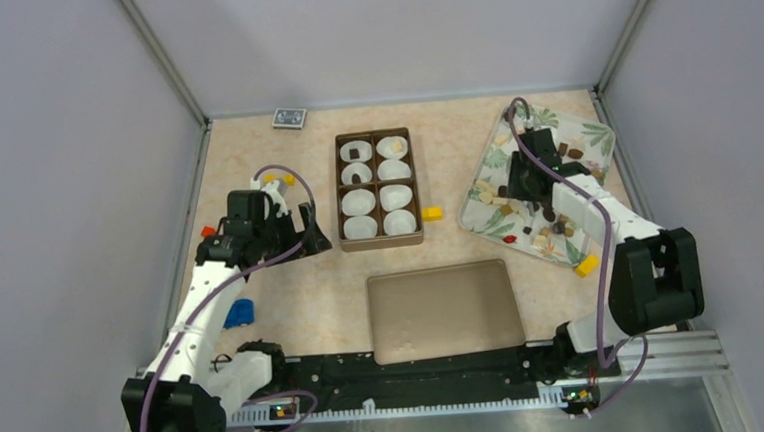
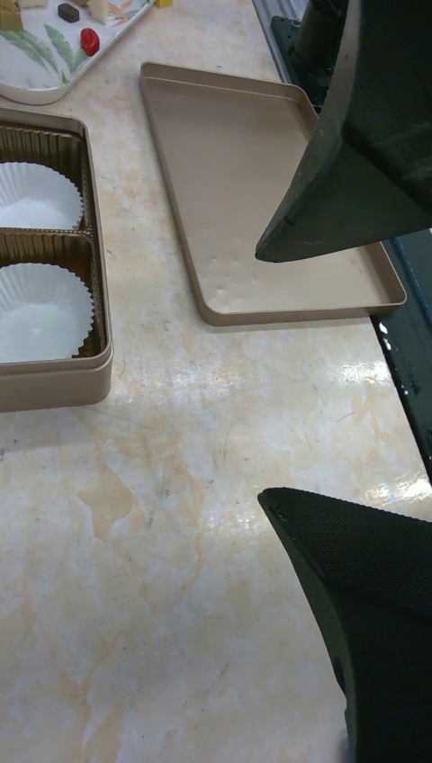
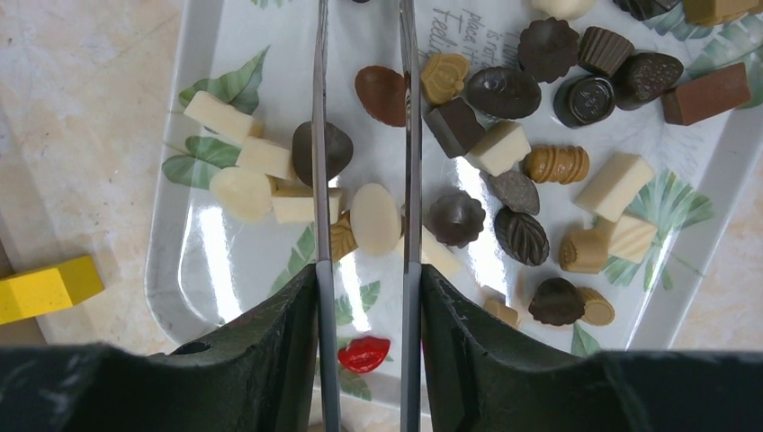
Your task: Pack the chocolate
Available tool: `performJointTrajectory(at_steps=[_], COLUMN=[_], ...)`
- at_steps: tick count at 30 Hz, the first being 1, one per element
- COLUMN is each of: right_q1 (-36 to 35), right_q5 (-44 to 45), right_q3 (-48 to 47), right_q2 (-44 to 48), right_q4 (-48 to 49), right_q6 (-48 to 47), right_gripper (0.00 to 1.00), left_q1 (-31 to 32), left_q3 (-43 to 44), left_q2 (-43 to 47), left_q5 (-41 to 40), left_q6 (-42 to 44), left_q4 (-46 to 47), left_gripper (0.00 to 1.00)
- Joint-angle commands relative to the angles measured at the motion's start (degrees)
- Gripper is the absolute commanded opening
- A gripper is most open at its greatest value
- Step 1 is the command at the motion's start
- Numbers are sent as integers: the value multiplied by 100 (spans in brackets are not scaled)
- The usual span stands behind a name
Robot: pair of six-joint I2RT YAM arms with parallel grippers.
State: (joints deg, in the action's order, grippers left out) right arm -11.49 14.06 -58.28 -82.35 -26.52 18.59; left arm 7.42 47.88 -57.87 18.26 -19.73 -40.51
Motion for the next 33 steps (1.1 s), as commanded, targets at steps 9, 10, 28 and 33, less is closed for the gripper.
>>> performJointTrajectory(at_steps=[9,10,28,33], right_q1=[33,32,29,27], right_q5=[152,124,4,-140], right_q3=[-191,-182,-141,-261], right_q2=[-576,-607,253,609], right_q4=[724,741,442,231], right_q6=[-14,-13,24,-28], right_gripper=[41,41,17,17], left_q1=[-13,-13,-13,-12], left_q3=[118,90,-3,28], left_q2=[-121,-87,-179,-171], left_q5=[178,199,225,151], left_q6=[-2,6,31,110], left_q4=[169,221,366,230], left_gripper=[99,99,99,99])
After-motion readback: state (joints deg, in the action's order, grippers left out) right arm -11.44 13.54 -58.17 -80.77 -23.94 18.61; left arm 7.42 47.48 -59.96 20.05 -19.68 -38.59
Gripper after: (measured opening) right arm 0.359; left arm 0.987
